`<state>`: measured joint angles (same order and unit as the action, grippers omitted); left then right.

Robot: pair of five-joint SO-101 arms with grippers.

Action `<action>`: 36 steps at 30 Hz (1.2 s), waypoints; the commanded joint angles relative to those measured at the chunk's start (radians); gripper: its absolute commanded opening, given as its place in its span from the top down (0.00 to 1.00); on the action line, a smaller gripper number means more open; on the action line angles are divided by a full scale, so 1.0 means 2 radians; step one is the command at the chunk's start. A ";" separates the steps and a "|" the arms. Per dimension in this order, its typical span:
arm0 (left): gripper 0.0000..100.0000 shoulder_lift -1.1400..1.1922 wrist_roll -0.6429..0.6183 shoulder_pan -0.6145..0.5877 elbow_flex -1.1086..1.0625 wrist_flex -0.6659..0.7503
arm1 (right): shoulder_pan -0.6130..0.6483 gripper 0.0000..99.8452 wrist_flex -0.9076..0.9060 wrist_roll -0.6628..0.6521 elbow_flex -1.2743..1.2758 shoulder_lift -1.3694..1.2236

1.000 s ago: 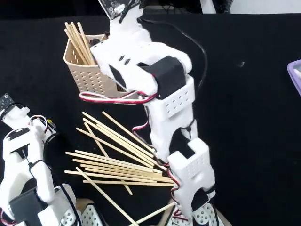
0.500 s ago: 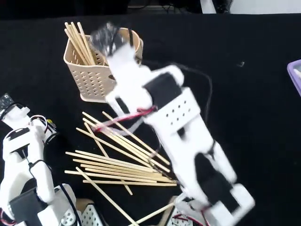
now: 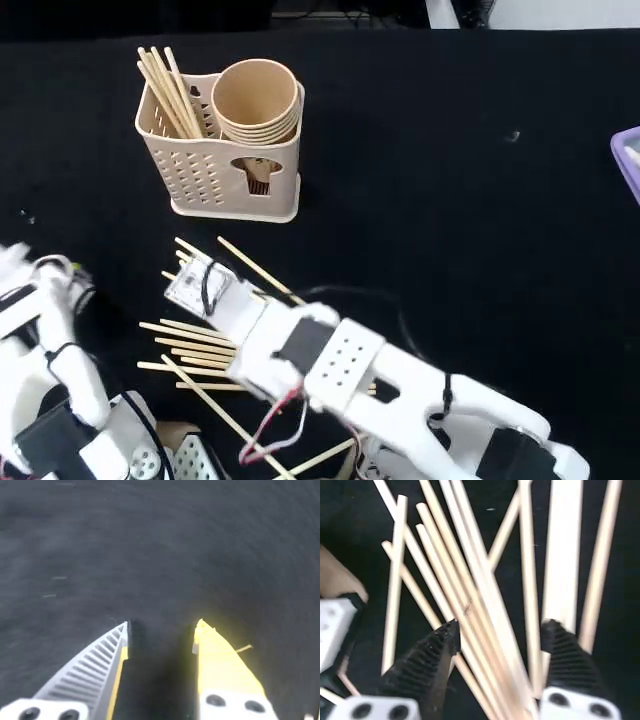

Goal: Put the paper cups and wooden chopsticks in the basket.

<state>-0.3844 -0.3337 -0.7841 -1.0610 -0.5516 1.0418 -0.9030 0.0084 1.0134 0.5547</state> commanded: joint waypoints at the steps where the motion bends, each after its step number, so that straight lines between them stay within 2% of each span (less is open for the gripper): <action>1: 0.79 0.005 -0.047 -0.053 0.029 0.012 | 0.041 0.67 0.057 0.051 0.031 0.026; 5: 0.79 0.040 -0.049 -0.057 0.034 0.044 | 0.101 0.66 0.065 0.096 0.042 0.026; 11: 0.79 0.088 -0.049 -0.058 0.076 0.015 | 0.147 0.66 0.068 0.115 0.044 0.026; 17: 0.79 0.107 -0.049 -0.058 0.100 -0.010 | 0.148 0.66 0.076 0.115 0.054 0.026; 24: 0.79 0.106 -0.049 -0.056 0.099 -0.010 | 0.147 0.66 0.203 0.111 0.135 0.026; 33: 0.79 0.106 -0.049 -0.057 0.099 -0.010 | 0.127 0.67 0.196 0.108 0.137 0.026; 36: 0.79 0.106 -0.049 -0.058 0.099 -0.010 | 0.104 0.67 0.158 0.064 0.128 0.026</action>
<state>-0.1757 -0.4227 -0.8899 -0.9137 -0.5669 1.3042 -0.5347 0.2033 1.2896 0.5639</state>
